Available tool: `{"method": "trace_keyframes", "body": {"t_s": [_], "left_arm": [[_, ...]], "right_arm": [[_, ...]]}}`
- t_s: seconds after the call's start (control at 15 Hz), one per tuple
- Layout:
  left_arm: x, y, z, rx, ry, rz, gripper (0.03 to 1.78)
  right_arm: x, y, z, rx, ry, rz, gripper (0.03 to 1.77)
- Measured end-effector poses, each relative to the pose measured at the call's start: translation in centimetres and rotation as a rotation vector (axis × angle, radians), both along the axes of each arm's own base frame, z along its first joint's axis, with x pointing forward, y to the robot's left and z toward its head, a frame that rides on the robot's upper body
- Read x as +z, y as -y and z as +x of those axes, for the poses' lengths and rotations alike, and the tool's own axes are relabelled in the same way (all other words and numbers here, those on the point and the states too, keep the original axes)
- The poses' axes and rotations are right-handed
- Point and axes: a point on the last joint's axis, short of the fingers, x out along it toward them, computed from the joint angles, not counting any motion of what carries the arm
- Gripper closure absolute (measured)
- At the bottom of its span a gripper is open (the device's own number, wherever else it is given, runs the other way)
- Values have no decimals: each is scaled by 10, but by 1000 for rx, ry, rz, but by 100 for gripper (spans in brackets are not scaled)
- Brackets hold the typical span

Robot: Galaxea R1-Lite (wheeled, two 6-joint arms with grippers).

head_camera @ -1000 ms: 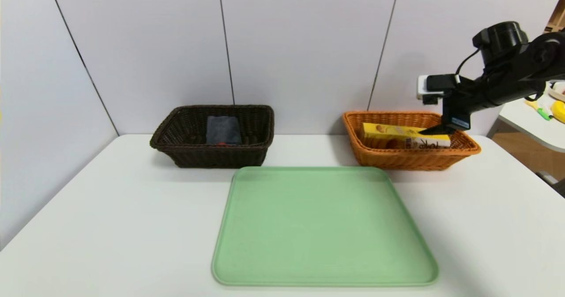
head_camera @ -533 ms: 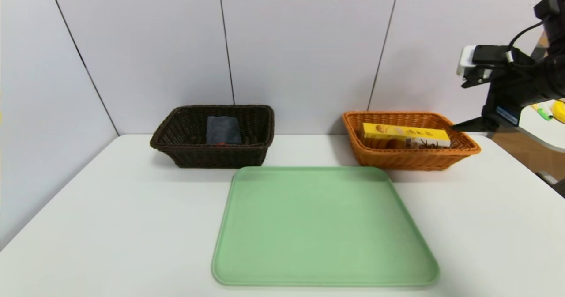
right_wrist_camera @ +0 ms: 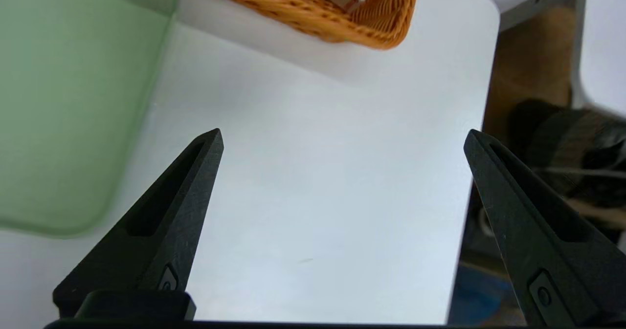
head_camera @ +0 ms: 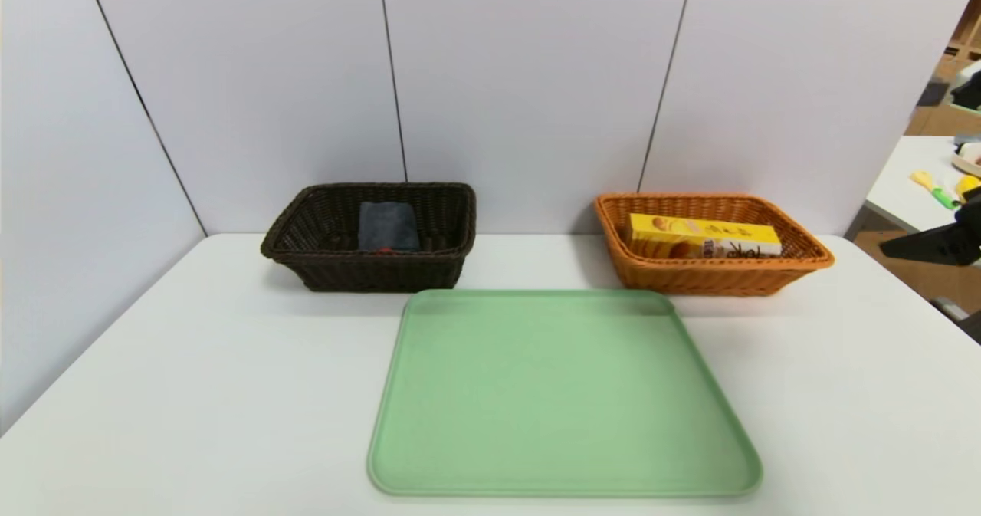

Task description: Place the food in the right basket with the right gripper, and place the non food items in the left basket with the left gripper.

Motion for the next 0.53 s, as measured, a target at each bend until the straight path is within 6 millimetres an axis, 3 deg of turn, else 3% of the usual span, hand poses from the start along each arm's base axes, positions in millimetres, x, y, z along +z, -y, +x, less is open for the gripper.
{"method": "trace_keyframes", "body": {"t_s": [0.33, 0.53], "left_arm": [[0, 0, 0, 0, 0, 0, 12], [0, 0, 0, 0, 0, 0, 12]], "right_arm": [[-23, -4, -83, -189, 61, 185, 11], [-57, -5, -130, -264, 124, 170, 11]]}}
